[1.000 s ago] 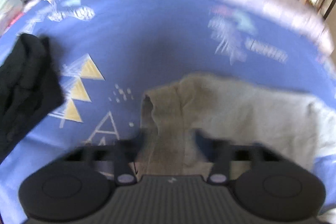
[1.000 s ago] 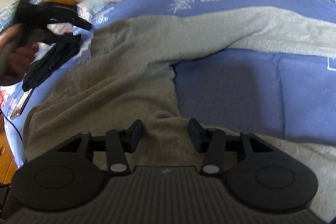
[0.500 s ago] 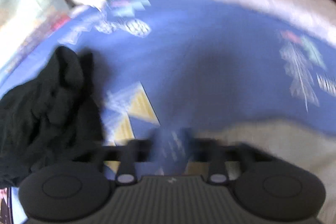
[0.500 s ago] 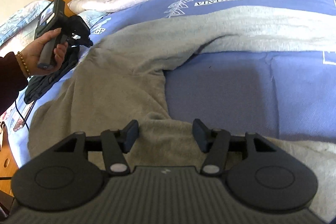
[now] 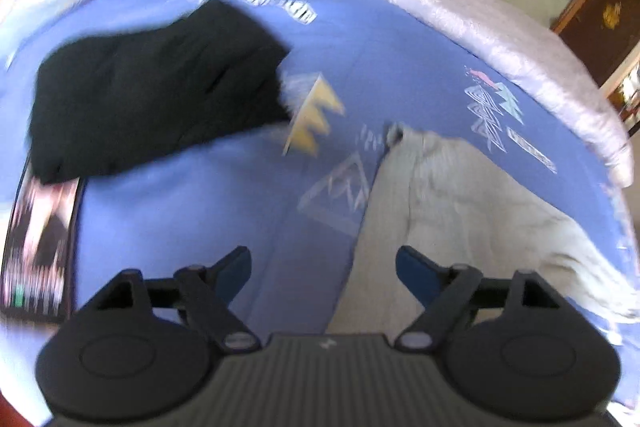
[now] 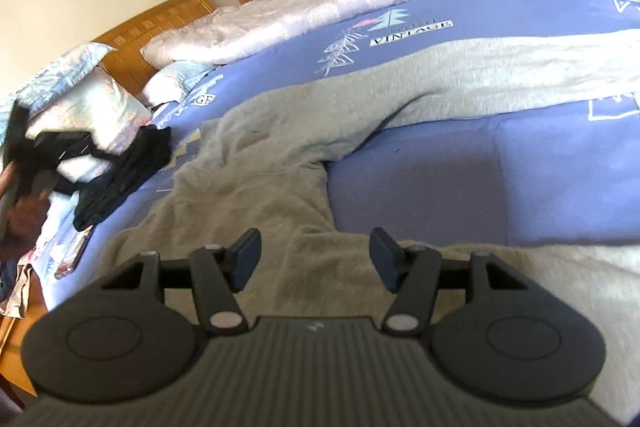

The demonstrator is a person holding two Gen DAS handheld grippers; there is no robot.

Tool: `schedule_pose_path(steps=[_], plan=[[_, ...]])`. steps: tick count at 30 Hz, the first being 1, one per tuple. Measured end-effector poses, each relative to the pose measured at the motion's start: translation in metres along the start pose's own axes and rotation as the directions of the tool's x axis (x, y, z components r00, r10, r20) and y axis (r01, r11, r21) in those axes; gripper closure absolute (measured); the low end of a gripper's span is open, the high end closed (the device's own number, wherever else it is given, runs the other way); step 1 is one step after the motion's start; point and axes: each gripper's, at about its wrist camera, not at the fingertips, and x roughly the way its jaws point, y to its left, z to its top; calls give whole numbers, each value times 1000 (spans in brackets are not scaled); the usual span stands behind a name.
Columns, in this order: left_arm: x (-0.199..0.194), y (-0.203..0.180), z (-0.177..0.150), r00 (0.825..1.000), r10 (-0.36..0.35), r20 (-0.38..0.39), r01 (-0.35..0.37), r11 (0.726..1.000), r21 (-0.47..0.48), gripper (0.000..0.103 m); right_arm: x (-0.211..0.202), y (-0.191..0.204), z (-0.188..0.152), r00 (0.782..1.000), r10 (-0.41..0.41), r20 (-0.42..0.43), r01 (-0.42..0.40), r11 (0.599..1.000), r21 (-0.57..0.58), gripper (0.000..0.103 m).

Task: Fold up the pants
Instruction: 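Open the right gripper over the flattened pants and reposition the left gripper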

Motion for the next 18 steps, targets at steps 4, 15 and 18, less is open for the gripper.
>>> schedule_pose_path(steps=[4,15,18], plan=[[-4,23,-36,992,-90,-92,78,989,-125,19,-11,9,-9,1000,13,-6,-13,1000,4,41],[52,14,-71,943,-248,-223,163,926,-341,95,-41,23,-23,999,-40,21,40,999,-7,41],[37,18,-77,966,-184,-184,119,941,-317,95,-46,18,-26,997,-68,26,67,997,27,41]])
